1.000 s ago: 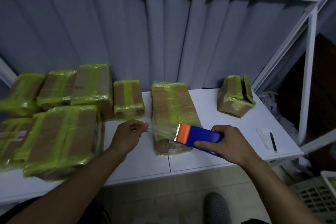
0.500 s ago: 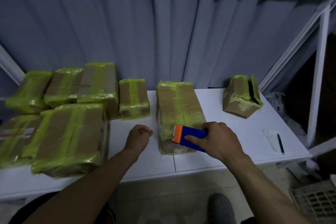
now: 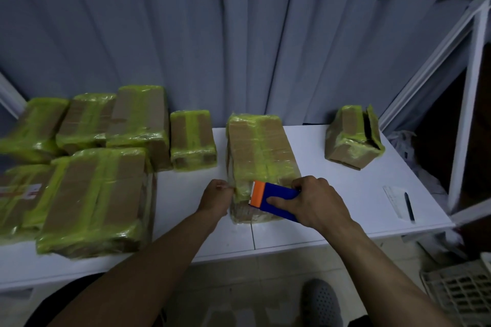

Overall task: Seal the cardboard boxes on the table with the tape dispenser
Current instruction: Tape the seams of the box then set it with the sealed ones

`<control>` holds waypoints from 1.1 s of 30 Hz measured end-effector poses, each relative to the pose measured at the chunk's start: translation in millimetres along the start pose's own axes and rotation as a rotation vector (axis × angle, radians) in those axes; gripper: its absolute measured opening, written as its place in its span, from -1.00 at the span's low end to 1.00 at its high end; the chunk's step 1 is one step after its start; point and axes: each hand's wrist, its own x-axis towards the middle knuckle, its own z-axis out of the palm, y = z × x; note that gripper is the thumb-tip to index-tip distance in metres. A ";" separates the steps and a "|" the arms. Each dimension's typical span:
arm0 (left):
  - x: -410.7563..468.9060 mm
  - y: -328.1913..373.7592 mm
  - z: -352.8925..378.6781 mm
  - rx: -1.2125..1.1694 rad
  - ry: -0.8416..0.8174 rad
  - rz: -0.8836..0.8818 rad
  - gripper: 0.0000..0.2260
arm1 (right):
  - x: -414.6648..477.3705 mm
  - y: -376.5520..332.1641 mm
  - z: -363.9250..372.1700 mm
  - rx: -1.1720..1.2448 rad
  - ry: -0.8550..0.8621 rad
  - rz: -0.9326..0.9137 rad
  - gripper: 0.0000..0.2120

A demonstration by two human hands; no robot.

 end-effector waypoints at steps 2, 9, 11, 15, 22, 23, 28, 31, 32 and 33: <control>-0.3 -5.5 -5.1 -0.026 0.090 0.018 -0.38 | 0.4 1.8 -0.6 0.001 -0.001 0.006 -0.48; -23.6 -19.5 8.2 -0.004 -0.011 0.350 -0.71 | 3.1 4.4 3.8 0.003 0.005 0.016 -0.45; -22.8 -24.0 9.4 0.034 -0.040 0.364 -0.64 | 2.9 5.6 4.8 0.018 0.004 0.021 -0.44; -17.2 -11.3 -1.3 0.096 -0.084 0.397 -0.75 | 2.7 7.1 5.9 0.026 0.004 0.028 -0.43; -10.7 -12.0 -23.0 0.561 -0.203 0.897 -0.66 | 2.3 10.1 6.4 0.038 -0.003 0.035 -0.48; -9.8 -14.0 -22.9 0.569 -0.203 0.918 -0.67 | 2.1 10.5 6.3 0.039 -0.007 0.033 -0.49; -2.6 -7.1 -21.3 0.627 -0.205 1.054 -0.70 | 2.5 13.3 5.8 0.049 -0.008 0.026 -0.49; -1.3 -0.5 -20.5 0.647 -0.184 1.049 -0.66 | 2.8 13.7 6.0 0.041 -0.008 0.013 -0.49; -1.6 0.0 -19.9 0.652 -0.183 1.047 -0.65 | 2.7 13.5 5.9 0.037 -0.006 0.010 -0.49; -1.9 -0.5 -19.2 0.657 -0.183 1.058 -0.65 | 2.3 13.1 5.6 0.032 -0.008 0.010 -0.48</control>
